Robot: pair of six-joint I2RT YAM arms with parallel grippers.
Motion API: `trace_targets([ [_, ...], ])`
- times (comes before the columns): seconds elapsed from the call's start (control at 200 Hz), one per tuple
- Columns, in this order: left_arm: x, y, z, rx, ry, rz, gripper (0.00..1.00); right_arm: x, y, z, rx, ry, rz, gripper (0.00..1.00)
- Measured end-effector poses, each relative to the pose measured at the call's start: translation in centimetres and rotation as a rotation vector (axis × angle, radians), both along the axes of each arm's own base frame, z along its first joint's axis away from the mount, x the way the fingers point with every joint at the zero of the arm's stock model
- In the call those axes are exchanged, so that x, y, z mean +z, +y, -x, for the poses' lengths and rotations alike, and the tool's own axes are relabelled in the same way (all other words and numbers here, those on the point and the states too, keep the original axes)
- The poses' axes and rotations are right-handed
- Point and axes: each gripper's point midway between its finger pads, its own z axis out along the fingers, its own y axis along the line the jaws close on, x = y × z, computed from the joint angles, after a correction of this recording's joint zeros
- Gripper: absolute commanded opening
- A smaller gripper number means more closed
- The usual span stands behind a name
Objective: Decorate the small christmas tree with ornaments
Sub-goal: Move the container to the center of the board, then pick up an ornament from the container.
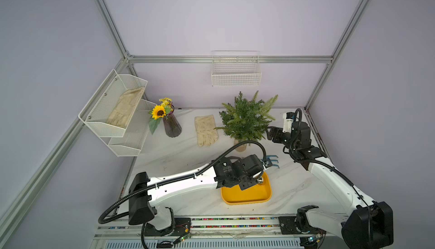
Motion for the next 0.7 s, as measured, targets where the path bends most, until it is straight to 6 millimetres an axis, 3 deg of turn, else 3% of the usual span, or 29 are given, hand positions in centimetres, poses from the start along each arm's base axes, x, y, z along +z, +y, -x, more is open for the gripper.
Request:
trace_targets([
  [0.155,0.5,5.9,-3.2,0.182,0.018,0.069,0.65,-1.0,4.4,2.9,0.098,0.096,0.000,0.77],
  [0.4,1.6,14.3,-7.5,0.465,0.013,0.181,0.68,-2.9,9.6,8.4,0.235,0.219,0.014,0.71],
  [0.7,1.4,20.6,-9.5,0.647,-0.010,0.224,0.70,-5.7,15.0,14.5,0.360,0.338,0.053,0.69],
])
